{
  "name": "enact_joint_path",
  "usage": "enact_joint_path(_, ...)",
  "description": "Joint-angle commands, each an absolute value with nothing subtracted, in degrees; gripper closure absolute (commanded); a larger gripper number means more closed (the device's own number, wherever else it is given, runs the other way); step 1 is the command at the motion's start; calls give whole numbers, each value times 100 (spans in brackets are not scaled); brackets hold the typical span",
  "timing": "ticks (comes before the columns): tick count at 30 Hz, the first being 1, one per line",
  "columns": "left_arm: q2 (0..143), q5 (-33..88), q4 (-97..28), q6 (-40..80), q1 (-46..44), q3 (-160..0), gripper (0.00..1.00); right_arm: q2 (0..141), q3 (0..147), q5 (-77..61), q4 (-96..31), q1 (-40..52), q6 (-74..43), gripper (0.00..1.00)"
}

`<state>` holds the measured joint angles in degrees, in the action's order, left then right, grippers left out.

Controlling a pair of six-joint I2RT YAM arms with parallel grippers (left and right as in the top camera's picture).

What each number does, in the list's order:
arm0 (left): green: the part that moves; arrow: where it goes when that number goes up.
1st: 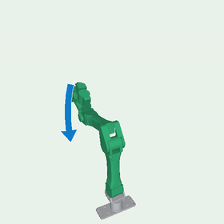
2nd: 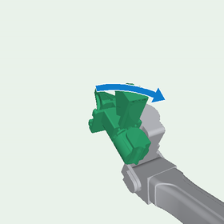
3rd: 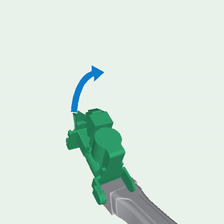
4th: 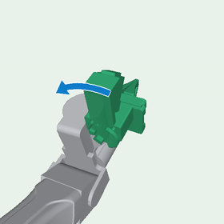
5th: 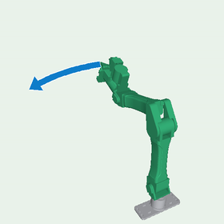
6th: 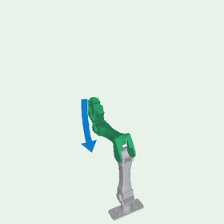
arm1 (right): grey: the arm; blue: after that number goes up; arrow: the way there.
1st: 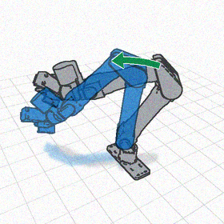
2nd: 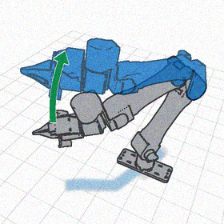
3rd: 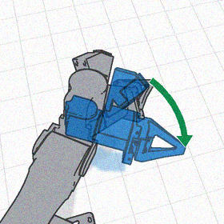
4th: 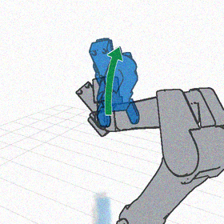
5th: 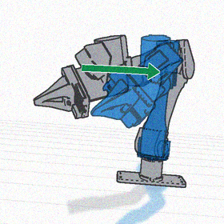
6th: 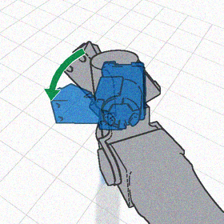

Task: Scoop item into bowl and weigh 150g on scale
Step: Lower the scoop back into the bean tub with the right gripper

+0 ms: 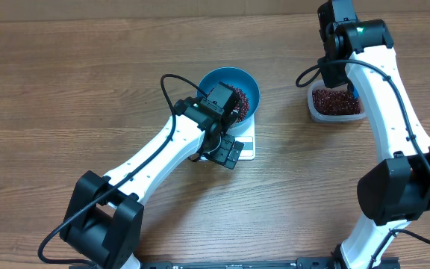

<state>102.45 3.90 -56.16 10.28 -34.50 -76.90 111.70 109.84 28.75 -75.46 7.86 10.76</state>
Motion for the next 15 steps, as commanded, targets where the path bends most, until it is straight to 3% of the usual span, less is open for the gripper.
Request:
enact_joint_path(1,10291,405,-5612,917,-3463,-7765,1,10943,11137,3122,-7373,766,996,96)
enact_joint_path(9,10298,408,-5356,921,-3463,-7762,0,10943,11137,2252,-7175,766,770,96)
enact_joint_path(15,10232,410,-6036,1181,-3326,-8062,0,10938,11568,2097,-6943,867,731,97)
